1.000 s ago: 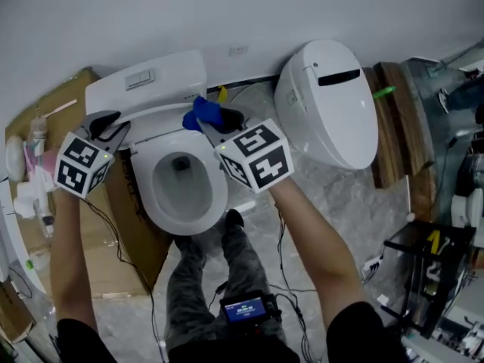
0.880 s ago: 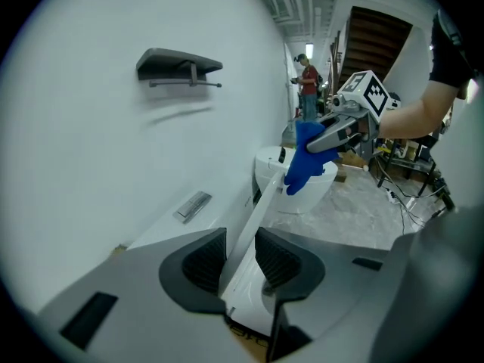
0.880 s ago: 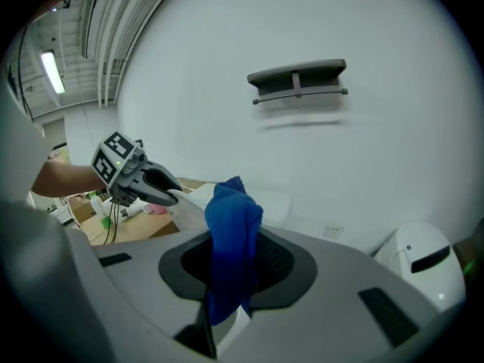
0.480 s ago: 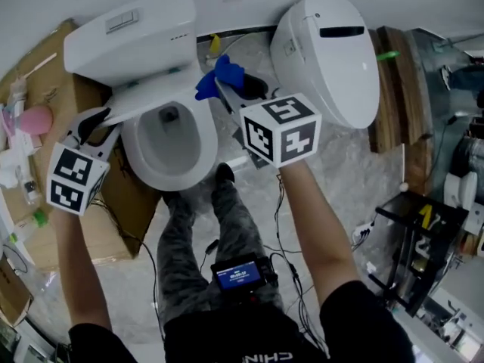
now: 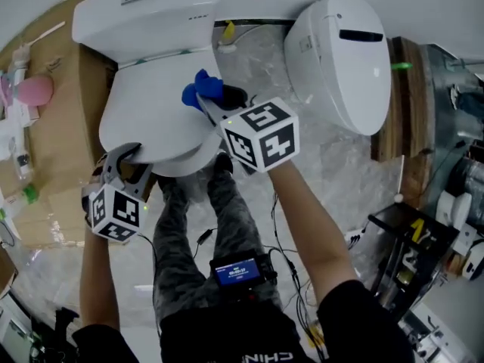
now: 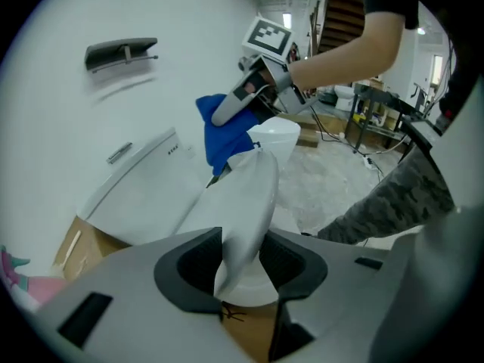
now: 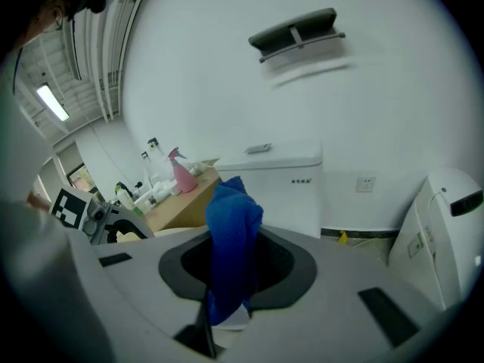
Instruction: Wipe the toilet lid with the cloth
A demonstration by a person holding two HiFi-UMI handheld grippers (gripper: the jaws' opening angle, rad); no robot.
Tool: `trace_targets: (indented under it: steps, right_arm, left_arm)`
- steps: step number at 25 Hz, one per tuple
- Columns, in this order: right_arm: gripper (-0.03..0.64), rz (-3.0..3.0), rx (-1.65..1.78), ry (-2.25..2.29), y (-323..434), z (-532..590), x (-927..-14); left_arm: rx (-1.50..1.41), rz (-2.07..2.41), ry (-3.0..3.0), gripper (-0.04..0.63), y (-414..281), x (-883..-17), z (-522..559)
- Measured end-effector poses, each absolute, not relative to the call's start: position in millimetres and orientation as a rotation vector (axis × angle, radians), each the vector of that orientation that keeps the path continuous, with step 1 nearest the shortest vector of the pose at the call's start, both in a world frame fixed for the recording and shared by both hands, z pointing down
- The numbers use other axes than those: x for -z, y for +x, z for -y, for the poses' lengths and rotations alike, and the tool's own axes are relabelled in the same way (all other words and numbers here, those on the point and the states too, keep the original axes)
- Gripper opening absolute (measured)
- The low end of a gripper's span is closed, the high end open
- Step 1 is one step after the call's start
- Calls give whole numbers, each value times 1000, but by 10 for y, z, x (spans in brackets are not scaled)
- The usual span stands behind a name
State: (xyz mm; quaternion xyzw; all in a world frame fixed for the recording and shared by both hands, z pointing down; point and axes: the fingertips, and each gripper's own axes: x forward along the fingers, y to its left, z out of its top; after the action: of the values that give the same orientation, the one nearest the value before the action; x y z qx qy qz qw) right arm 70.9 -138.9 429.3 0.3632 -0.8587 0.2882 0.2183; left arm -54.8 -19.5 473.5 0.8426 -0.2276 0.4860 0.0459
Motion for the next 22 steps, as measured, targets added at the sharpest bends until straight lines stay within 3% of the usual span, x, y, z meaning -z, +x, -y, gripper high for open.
trace_targets:
  steps: [12,22]
  right_arm:
    - [91,2316,-828,832,383,981,-4997]
    - [91,2277,-839,765,465,789,-5526]
  left_arm:
    - [-1895,633,2467,175,-534,-5717,-565]
    - [-2069,578,2461,196,-512,-6413,-860]
